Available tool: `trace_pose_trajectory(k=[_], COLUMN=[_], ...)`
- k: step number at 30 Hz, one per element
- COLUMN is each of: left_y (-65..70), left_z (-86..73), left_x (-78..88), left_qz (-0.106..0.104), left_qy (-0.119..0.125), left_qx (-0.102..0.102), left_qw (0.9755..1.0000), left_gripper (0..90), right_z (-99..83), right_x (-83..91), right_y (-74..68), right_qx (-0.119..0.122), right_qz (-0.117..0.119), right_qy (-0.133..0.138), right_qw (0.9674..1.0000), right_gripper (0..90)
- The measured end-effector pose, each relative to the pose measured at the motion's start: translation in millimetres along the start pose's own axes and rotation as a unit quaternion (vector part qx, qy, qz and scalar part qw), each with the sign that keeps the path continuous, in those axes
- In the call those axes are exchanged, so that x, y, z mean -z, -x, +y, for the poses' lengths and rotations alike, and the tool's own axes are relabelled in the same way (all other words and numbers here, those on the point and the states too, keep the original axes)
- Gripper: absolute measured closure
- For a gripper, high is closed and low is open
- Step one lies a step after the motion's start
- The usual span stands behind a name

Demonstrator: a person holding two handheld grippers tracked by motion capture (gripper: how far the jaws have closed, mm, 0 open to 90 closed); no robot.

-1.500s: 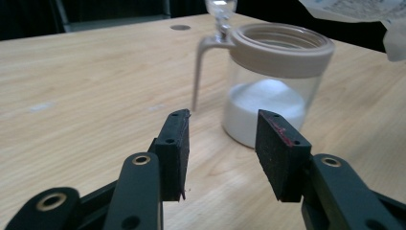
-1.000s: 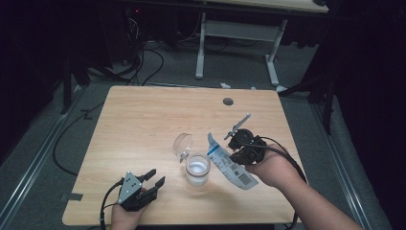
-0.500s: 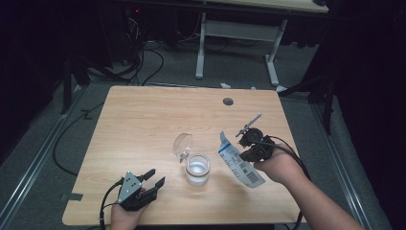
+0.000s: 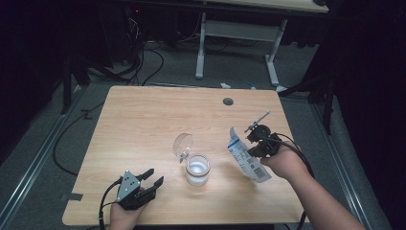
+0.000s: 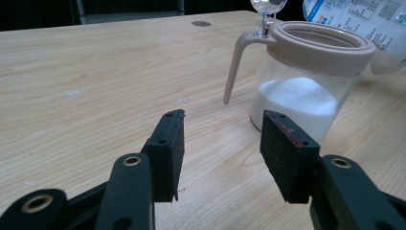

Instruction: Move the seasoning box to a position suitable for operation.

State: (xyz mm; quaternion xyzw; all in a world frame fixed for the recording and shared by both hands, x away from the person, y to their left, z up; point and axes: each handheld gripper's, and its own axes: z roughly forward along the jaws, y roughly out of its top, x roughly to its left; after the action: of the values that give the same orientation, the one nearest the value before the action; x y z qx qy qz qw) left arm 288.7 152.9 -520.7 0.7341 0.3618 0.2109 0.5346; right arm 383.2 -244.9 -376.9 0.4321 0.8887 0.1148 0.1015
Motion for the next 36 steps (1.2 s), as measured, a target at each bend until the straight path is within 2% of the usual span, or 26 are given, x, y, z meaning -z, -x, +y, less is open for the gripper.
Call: trace_pose_trajectory(k=[5, 6, 10, 11, 12, 16, 17, 22, 26, 27, 31, 32, 33, 36], left_y=[-0.5, -0.3, 0.0, 0.2, 0.4, -0.2, -0.3, -1.5, -2.5, -2.5, -2.7, -2.7, -2.8, -3.4], left_z=[-0.5, -1.0, -1.6, -1.6, -1.7, -2.2, -2.4, -2.8, -3.6, -3.6, -3.7, -3.7, -3.7, -3.7], left_x=[-0.3, -0.5, -1.2, -1.3, -1.6, -1.9, -2.3, -1.9, -2.1, -2.1, -2.4, -2.4, -2.5, -2.1], left_qz=[0.001, 0.001, 0.000, 0.000, 0.000, 0.001, 0.002, 0.004, 0.004, 0.004, 0.004, 0.004, 0.004, 0.004], left_qy=[-0.001, -0.002, -0.003, -0.004, -0.003, -0.006, -0.006, -0.005, -0.007, -0.007, -0.007, -0.008, -0.008, -0.008], left_qx=[0.002, 0.003, 0.004, 0.004, 0.005, 0.004, 0.006, 0.009, 0.012, 0.012, 0.012, 0.012, 0.012, 0.012], left_qw=[1.0000, 1.0000, 1.0000, 1.0000, 1.0000, 1.0000, 1.0000, 0.9999, 0.9999, 0.9999, 0.9999, 0.9999, 0.9999, 0.9999], left_gripper=[50.9, 51.0, 50.9, 50.9, 50.9, 50.9, 50.9, 50.8, 50.7, 50.7, 50.6, 50.6, 50.6, 50.6], right_z=[-1.3, -2.2, -3.0, -4.2, -4.2, -8.1, -8.1, -10.0, -16.0, -16.0, -20.2, -21.9, -21.9, -25.2], right_x=[-3.4, -3.7, -1.6, -0.6, -0.6, -5.8, -5.8, -8.5, -10.6, -10.6, -7.7, -5.8, -5.8, -6.0], right_y=[7.6, 9.5, 11.5, 12.3, 12.3, 12.4, 12.4, 9.9, 11.0, 11.0, 10.3, 9.9, 9.9, 10.3], right_qx=[-0.014, -0.021, -0.029, -0.036, -0.036, -0.051, -0.051, -0.056, -0.075, -0.075, -0.076, -0.077, -0.077, -0.083], right_qz=[-0.010, -0.021, -0.026, -0.028, -0.028, -0.038, -0.038, -0.048, -0.052, -0.052, -0.051, -0.053, -0.053, -0.051], right_qy=[0.007, 0.015, 0.037, 0.053, 0.053, 0.086, 0.086, 0.120, 0.153, 0.153, 0.184, 0.196, 0.196, 0.210], right_qw=[0.9998, 0.9994, 0.9985, 0.9976, 0.9976, 0.9943, 0.9943, 0.9900, 0.9840, 0.9840, 0.9787, 0.9762, 0.9762, 0.9730], right_gripper=[90.0, 89.9, 90.0, 90.0, 90.0, 90.0, 90.0, 90.0, 90.0, 90.0, 90.0, 90.0, 90.0, 90.0])
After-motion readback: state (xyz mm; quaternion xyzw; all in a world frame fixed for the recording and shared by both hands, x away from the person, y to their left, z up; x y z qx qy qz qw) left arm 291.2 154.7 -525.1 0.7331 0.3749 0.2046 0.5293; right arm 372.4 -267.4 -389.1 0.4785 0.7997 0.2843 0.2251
